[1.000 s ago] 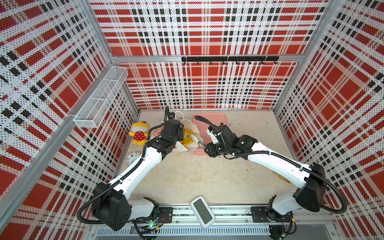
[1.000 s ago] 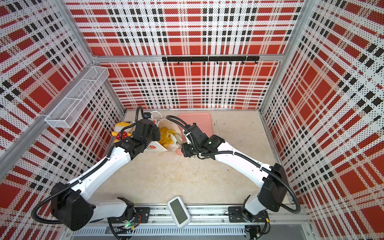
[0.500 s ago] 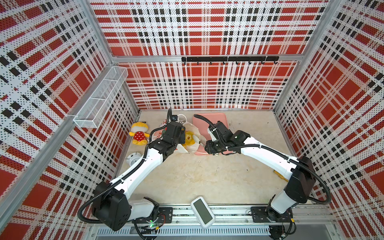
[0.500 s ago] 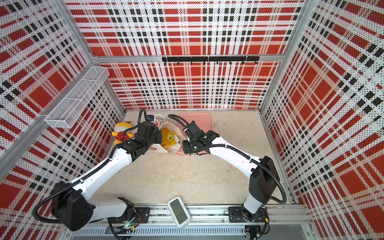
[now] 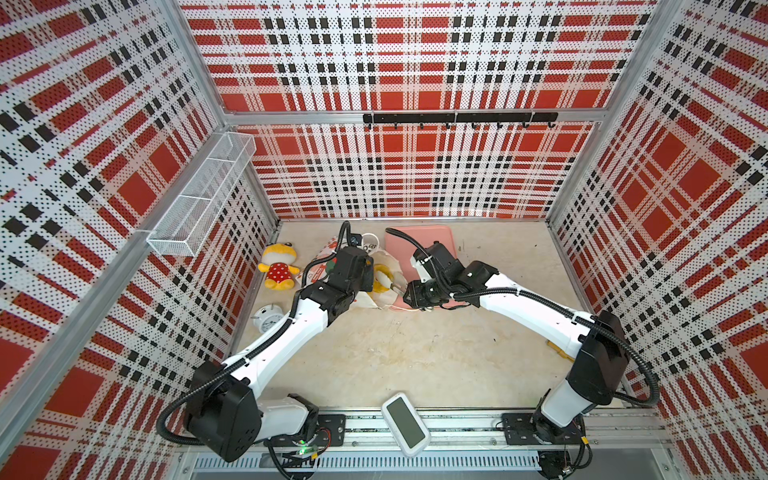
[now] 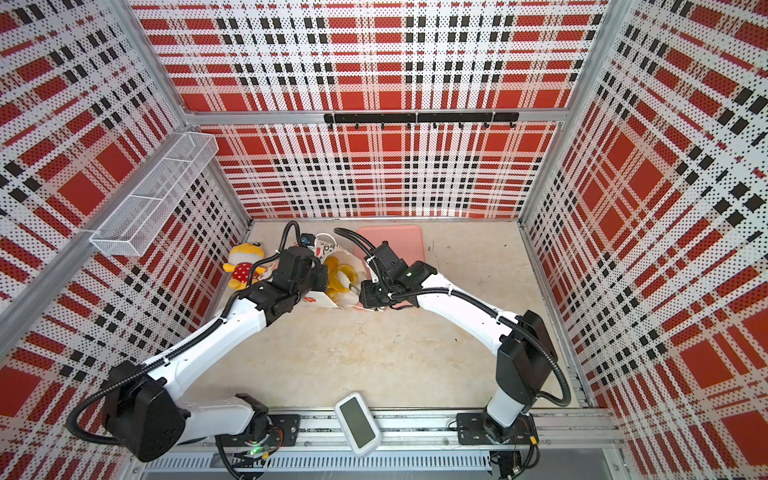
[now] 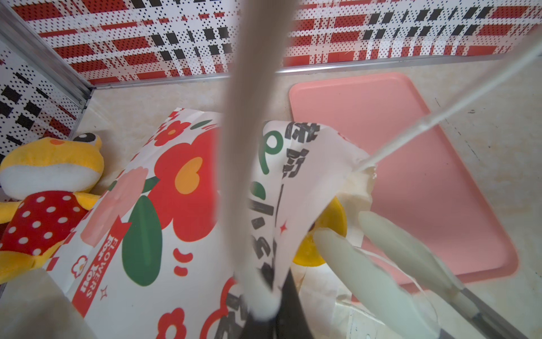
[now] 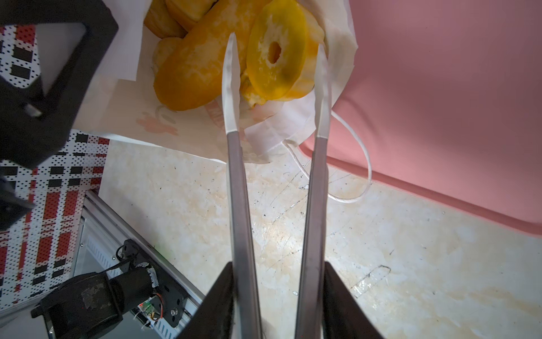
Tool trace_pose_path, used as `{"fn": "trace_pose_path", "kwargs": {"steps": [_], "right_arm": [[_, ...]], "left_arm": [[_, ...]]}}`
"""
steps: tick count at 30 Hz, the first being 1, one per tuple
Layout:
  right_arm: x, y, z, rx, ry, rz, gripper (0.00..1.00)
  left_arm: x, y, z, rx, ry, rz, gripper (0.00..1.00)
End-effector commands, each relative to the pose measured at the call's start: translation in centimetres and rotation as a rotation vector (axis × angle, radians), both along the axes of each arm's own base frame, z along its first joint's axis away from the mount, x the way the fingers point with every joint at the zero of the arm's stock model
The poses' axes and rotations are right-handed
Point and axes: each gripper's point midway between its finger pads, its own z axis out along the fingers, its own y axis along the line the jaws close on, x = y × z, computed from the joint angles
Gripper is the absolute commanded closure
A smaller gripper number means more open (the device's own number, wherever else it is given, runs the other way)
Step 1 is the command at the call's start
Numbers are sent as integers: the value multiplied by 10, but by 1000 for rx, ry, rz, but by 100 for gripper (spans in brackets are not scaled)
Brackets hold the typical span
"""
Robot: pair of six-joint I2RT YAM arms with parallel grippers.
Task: Take the fake bread out of the paper bag
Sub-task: 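Pinch the yellow bread ring with the tongs and pull it out of the bag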
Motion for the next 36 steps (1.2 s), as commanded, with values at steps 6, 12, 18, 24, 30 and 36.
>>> {"fn": "trace_pose_path", "kwargs": {"steps": [6,12,18,24,30,36], "right_arm": [[14,5,-12,31,20,-15,55],[14,7,-25,12,52,-13,57],[18,15,-29,28,55,0,58],[23,17,-44,-3,82,7,64],[20,11,-39,-53,55,11,95],[9,1,-19,-51,-1,13,100]], "left_arm": [[-4,-10,10,-14,-50,-48,100],[-4,-12,11,-10,-50,-54,100],[-5,-17,11,4,-53,-77,100],[-8,-21,8,27,-50,-102,100],[-9,-22,9,41,-56,-92,100],[-5,-17,5,50,-44,-29,100]]}}
